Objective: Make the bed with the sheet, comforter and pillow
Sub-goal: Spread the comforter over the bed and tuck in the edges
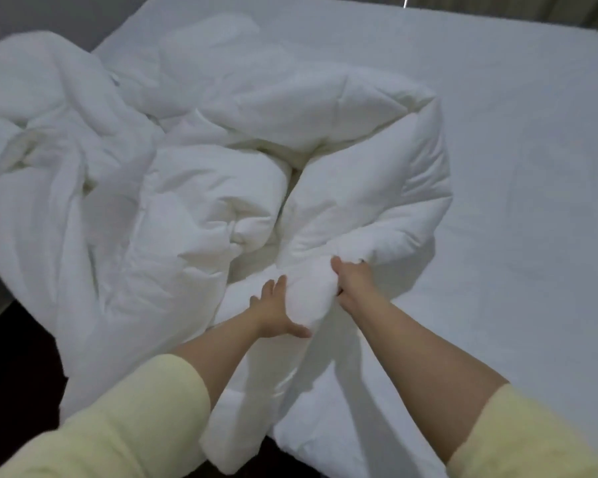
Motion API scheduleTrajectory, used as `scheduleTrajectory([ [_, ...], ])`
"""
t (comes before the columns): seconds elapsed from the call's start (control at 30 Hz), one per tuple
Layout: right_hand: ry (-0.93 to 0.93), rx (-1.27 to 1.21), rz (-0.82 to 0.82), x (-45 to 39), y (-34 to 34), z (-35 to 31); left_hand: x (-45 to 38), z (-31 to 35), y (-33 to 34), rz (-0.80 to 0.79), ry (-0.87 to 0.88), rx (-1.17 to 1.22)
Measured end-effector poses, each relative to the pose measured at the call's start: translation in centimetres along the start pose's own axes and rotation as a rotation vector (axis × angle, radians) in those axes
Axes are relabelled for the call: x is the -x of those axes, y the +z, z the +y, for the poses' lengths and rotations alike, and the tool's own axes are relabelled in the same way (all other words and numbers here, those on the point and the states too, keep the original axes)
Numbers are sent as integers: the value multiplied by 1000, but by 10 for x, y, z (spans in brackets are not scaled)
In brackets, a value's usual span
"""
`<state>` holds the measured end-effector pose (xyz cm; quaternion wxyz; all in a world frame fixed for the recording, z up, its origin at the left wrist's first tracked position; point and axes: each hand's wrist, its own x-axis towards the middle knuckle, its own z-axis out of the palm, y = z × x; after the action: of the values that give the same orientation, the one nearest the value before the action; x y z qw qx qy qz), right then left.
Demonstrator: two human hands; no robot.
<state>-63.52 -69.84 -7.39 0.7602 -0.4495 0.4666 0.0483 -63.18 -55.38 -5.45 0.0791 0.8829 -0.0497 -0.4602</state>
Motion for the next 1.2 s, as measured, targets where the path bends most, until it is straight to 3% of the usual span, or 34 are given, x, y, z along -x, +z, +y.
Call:
scheduleTrajectory([
  [0.1, -279, -65, -58, 36, 14, -119, 16, 28, -39, 212, -11, 115],
  [0.2, -562, -12, -36, 73, 4, -234, 31, 67, -87, 539, 149, 196],
  [0.3, -673, 180, -25, 105, -23, -303, 59, 139, -112, 551, 343, 418],
  [0.37, -595, 390, -139, 106, -43, -285, 63, 169, -123, 487, 382, 707],
  [0.47, -442, 789, -167, 95, -84, -217, 76, 213, -158, 399, 456, 993],
  [0.53, -427, 912, -65, 79, -92, -189, 88, 243, -176, 324, 539, 1055],
  [0.63, -529, 680, 112, 69, -78, -196, 104, 289, -174, 235, 651, 1005],
  [0.7, -576, 535, 255, 63, -80, -226, 113, 311, -176, 190, 716, 987],
  [0.8, -678, 555, 604, 65, -117, -328, 125, 323, -214, 203, 808, 844],
  [0.9, -823, 590, 903, 69, -169, -459, 124, 292, -258, 356, 716, 638],
  [1.0, -665, 830, 1034, 55, -182, -511, 103, 221, -261, 436, 465, 570],
  [1.07, -681, 1140, 925, 27, -154, -468, 79, 171, -244, 414, 271, 490],
  [1.2, -565, 1485, 254, -25, -89, -295, 35, 96, -194, 382, 18, 308],
])
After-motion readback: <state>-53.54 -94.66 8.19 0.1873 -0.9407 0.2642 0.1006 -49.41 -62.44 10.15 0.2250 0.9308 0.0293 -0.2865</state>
